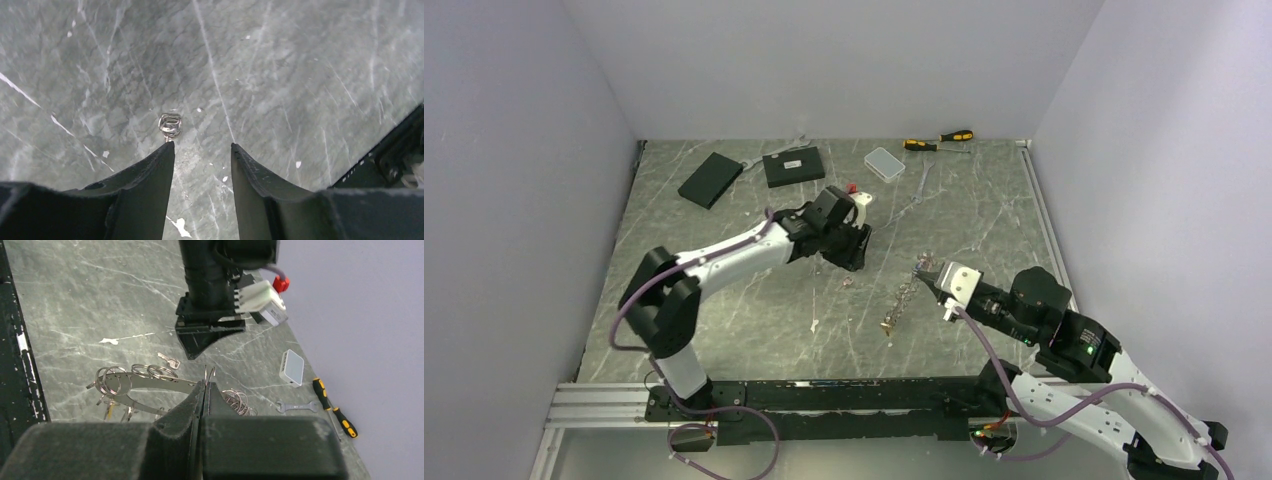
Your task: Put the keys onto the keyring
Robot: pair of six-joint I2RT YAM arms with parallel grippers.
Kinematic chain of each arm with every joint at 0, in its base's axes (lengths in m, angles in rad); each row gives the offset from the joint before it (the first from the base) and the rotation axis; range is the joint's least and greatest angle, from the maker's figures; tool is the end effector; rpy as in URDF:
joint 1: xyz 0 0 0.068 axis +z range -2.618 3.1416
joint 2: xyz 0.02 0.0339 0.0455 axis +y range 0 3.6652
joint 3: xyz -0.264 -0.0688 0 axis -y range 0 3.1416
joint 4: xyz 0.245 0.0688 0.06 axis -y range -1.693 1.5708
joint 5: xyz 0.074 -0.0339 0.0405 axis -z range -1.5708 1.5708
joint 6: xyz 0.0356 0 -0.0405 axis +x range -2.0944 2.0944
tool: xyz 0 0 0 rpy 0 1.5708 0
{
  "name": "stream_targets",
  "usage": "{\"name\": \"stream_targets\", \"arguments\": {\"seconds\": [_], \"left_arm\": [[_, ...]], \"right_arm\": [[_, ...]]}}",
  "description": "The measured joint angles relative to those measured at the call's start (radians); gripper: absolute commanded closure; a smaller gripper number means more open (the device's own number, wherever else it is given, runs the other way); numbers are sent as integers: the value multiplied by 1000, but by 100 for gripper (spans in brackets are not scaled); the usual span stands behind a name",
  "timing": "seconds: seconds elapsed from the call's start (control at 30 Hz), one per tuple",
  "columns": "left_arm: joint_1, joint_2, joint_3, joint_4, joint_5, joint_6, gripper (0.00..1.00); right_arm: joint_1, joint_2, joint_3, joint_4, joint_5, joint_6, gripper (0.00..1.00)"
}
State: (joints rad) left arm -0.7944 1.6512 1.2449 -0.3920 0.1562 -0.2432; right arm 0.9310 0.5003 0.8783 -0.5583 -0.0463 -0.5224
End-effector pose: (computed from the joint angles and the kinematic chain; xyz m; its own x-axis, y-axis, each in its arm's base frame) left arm 0.2526 -0.2651 0.2568 -0.6751 0.3479 -0.6506 0.6370 0.7197 -0.2762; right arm 0.0594 0.0826 0.3667 0.3206 -0.4040 -0.8567 -0.7715 0.4134 -0.4837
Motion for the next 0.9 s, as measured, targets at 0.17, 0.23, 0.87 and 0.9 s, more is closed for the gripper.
{"name": "stream_targets", "arguments": {"seconds": [0.17, 0.23, 0.87, 0.9], "left_arm": [[1, 144, 99, -97, -69, -151, 56], [1, 177, 102, -128, -92, -195, 56], [-28, 321, 147, -218, -242, -300, 56], [-32, 328, 151, -217, -250, -300, 57]], "right_arm": [[0, -11, 0, -13, -6, 10, 100], [0, -16, 0, -18, -8, 12, 100], [0, -36, 0, -27, -12, 39, 100], [0, -37, 0, -27, -11, 41, 100]]}}
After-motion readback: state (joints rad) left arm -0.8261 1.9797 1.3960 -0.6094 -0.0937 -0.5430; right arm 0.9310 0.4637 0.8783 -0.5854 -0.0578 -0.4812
